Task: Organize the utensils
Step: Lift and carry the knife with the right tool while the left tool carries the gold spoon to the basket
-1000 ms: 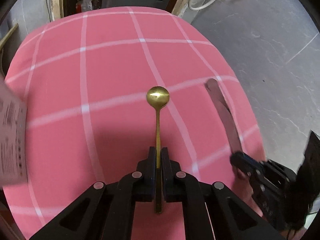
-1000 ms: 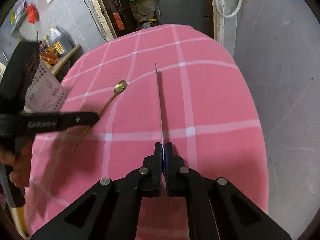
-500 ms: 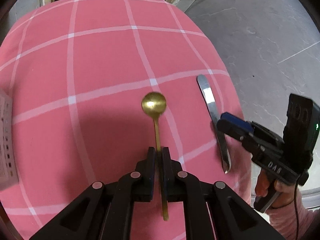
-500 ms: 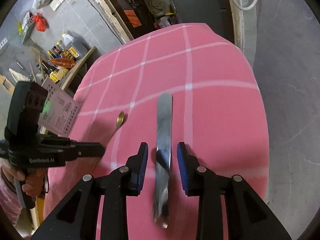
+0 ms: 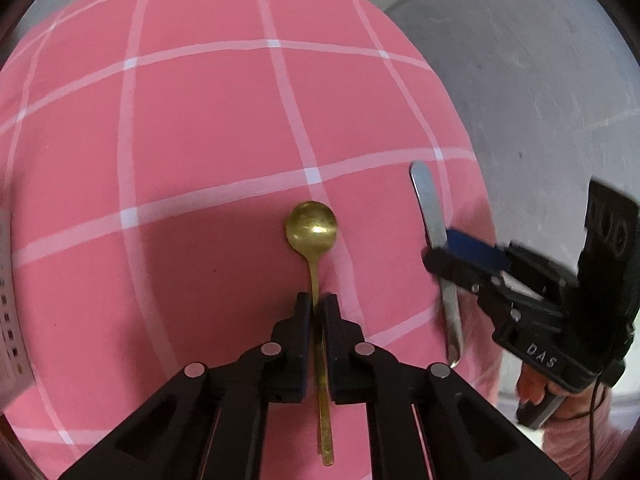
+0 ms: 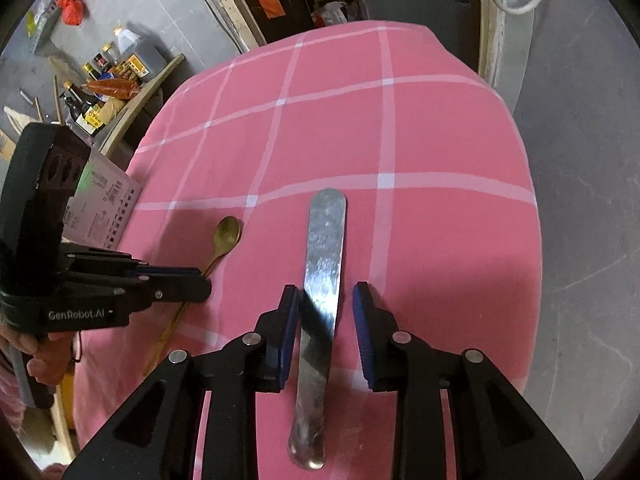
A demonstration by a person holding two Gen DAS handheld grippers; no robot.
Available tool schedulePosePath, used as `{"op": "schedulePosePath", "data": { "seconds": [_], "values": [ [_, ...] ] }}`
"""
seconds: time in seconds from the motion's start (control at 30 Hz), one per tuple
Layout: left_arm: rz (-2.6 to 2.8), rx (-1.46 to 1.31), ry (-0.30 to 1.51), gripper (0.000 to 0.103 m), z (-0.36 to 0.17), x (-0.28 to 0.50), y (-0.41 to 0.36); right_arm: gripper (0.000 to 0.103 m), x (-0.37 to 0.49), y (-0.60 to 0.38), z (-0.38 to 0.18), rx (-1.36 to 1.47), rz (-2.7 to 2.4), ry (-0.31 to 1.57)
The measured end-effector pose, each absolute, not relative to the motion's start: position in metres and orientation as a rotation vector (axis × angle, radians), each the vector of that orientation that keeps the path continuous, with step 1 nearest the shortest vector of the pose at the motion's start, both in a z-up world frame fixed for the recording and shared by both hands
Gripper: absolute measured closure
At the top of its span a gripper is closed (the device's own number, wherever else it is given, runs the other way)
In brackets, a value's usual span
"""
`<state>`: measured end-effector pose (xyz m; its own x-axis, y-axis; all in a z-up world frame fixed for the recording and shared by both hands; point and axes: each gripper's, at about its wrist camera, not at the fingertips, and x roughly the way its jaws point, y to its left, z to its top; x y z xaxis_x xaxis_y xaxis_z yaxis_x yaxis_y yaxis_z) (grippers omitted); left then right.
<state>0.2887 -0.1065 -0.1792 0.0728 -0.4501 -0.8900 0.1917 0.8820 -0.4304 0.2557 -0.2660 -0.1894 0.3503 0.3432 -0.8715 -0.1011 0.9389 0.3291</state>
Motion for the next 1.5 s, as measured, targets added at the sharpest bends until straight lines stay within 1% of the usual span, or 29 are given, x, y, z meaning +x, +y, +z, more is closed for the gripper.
{"op": "schedulePosePath", "data": {
  "seconds": [0.07,0.3,0.4,0.5,0.6,0.67,0.8,0.87,1.0,1.1,1.2,1.5],
  "values": [
    [-0.483,-0.255,1.404,0.099,-0.176,0.283,-0.100,0.088,0.255,-0.274,-0.190,0.288,0.283,1.190],
    [-0.524,-0.276,1.368,0.099,-0.166,0.258,-0.093,0.089,0.233,-0.275,-0.196,0.358,0.313,1.184],
    [-0.536,-0.289,1.316,0.099,-0.158,0.244,-0.091,0.089,0.221,-0.274,-0.197,0.396,0.324,1.167],
    [-0.535,-0.268,1.251,0.099,-0.147,0.235,-0.094,0.089,0.209,-0.273,-0.198,0.438,0.318,1.127],
    [-0.528,-0.245,1.181,0.099,-0.133,0.225,-0.093,0.089,0.196,-0.272,-0.191,0.460,0.306,1.042],
    [-0.517,-0.237,1.129,0.099,-0.123,0.219,-0.092,0.102,0.189,-0.273,-0.182,0.478,0.309,0.977],
    [-0.502,-0.260,1.014,0.099,-0.094,0.211,-0.081,0.102,0.186,-0.272,-0.157,0.466,0.311,0.887],
    [-0.499,-0.263,1.005,0.099,-0.088,0.211,-0.079,0.102,0.191,-0.267,-0.150,0.431,0.306,0.889],
    [-0.479,-0.286,0.982,0.099,-0.077,0.210,-0.071,0.102,0.195,-0.264,-0.139,0.474,0.319,0.868],
    [-0.468,-0.308,0.939,0.099,-0.069,0.208,-0.065,0.102,0.193,-0.253,-0.118,0.446,0.356,0.795],
    [-0.445,-0.335,0.878,0.099,-0.049,0.203,-0.051,0.102,0.191,-0.241,-0.090,0.424,0.410,0.714],
    [-0.311,-0.359,0.638,0.099,0.032,0.186,0.024,0.102,0.208,-0.184,-0.009,0.463,0.546,0.445]
  ]
}}
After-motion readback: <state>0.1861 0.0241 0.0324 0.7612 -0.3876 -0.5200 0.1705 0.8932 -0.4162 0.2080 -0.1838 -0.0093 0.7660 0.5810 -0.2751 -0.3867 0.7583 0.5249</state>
